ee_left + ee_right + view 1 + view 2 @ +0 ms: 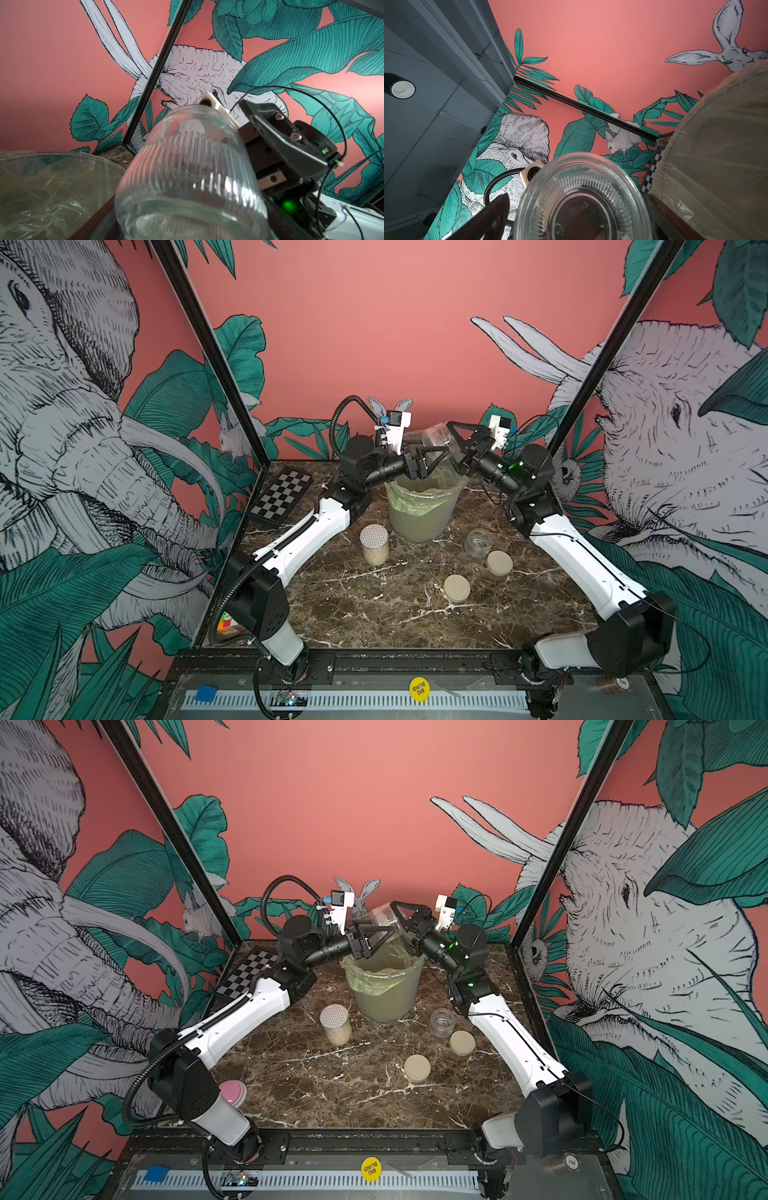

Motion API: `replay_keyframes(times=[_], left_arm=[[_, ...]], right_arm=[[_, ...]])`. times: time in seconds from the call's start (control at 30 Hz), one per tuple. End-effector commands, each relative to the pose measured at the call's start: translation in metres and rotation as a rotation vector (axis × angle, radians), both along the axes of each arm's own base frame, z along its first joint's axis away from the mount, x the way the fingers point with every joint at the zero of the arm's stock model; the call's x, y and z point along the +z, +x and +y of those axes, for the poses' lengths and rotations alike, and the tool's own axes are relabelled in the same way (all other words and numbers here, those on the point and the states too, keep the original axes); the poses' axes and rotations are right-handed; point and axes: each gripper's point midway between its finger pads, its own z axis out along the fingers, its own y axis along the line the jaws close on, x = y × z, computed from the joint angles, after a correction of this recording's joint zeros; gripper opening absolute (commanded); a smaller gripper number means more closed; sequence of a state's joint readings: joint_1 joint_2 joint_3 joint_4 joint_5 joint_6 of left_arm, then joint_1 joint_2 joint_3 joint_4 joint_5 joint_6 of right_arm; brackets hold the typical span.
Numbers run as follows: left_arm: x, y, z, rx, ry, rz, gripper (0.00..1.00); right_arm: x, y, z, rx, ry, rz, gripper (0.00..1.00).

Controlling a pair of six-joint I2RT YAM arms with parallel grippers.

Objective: Empty moldy rice from jars
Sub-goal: Place the jar at the center of the board.

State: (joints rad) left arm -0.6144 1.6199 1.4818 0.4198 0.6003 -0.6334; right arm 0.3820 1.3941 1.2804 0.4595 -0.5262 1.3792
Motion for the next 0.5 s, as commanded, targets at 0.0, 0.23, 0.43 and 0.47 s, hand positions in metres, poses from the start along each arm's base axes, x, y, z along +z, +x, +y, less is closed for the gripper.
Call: replay_keyframes(times=[0.0,0.23,0.43,0.47], left_arm=[[0.0414,-0.0259,0.0125,-0.027,-0.076,-0.11,0.0],[0.0373,-0.0237,0.0095,-0.03,-0.072,-0.102,0.0],[0.0338,-0.0221,0.008,-0.028,-0.065,-0.097,0.0],[0.0335,-0.0219,0.0079,-0.027,-0.064,-0.095,0.0]], right_arm=[[0.0189,-0.0025,0.0006,-0.006,0.022,-0.072,0.99],[0.0177,-0.0012,0.0028,-0.003,0.022,-0.069,0.98],[0.0215,-0.002,0.0023,-0.006,0.031,-0.084,0.96],[0.0204,-0.0013,0.0027,-0.005,0.029,-0.081,0.96]])
